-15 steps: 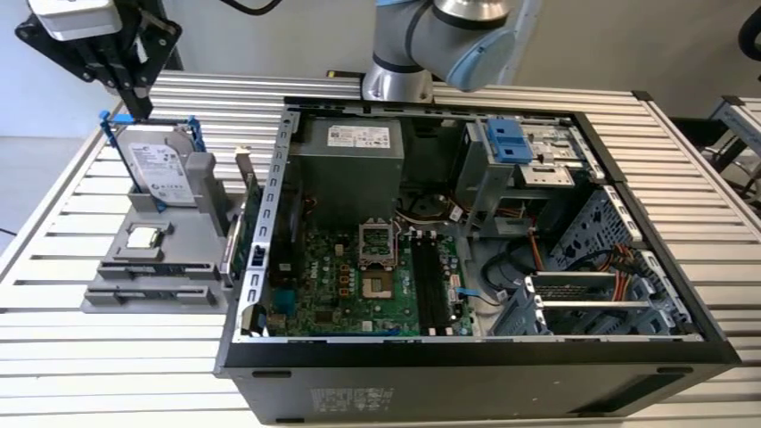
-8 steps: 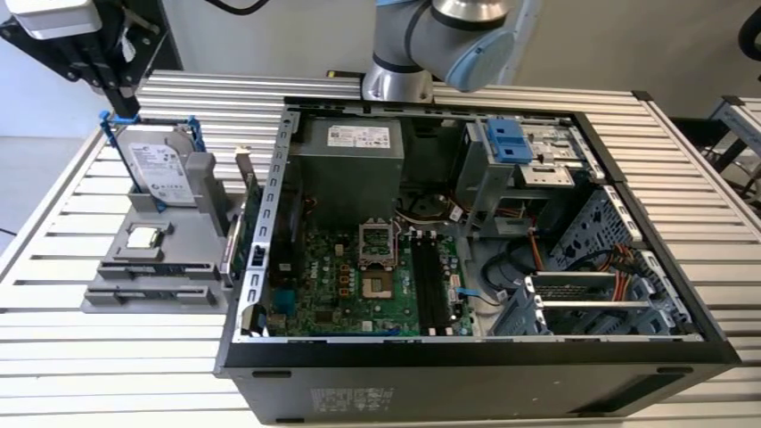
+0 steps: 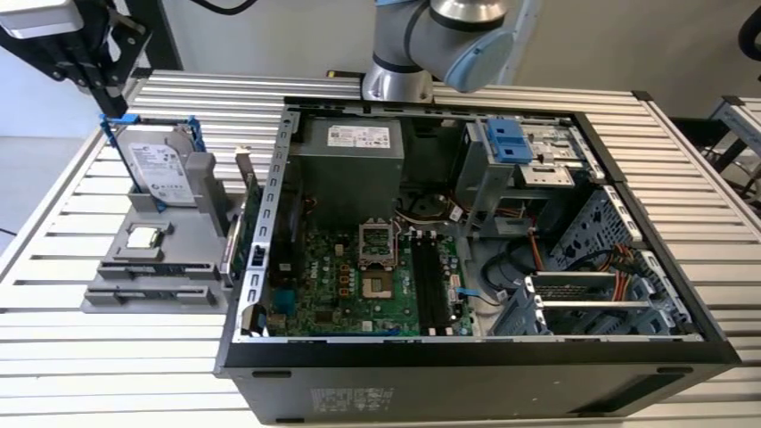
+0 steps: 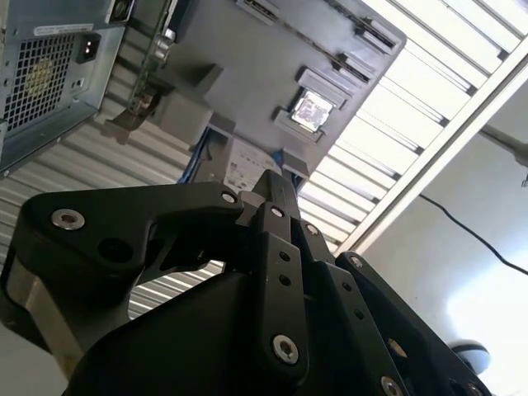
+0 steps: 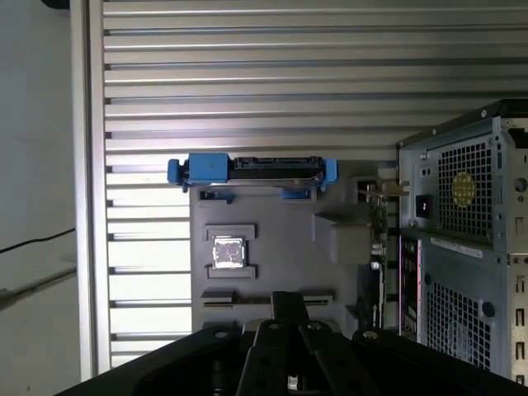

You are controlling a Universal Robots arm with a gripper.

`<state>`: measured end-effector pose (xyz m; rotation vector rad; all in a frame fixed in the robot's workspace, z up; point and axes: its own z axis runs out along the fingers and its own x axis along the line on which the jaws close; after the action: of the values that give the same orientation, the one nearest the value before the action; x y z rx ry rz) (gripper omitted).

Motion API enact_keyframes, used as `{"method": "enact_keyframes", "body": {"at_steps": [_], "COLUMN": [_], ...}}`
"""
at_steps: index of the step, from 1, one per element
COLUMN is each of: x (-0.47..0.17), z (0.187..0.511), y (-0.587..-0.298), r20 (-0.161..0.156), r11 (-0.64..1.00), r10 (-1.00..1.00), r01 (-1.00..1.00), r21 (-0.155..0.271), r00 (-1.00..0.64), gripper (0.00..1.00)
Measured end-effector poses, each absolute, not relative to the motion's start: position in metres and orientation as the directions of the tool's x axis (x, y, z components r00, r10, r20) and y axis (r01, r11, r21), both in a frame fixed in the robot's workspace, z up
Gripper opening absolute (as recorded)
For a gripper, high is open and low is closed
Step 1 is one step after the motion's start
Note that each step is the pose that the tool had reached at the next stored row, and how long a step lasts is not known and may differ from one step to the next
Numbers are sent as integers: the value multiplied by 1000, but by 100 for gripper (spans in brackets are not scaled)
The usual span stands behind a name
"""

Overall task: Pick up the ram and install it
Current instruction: 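Reach for the ram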

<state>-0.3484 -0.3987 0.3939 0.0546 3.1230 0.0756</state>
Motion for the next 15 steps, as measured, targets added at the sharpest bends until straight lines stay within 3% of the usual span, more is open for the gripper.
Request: {"method": "enact_keyframes", "body": {"at_steps": [15], "x": [-352], "z": [394], "y": [-403], "r20": [-16], "r11": [998], "r10": [36], "r01": [35], "r21": [49], "r00": [-999], "gripper": [0]}}
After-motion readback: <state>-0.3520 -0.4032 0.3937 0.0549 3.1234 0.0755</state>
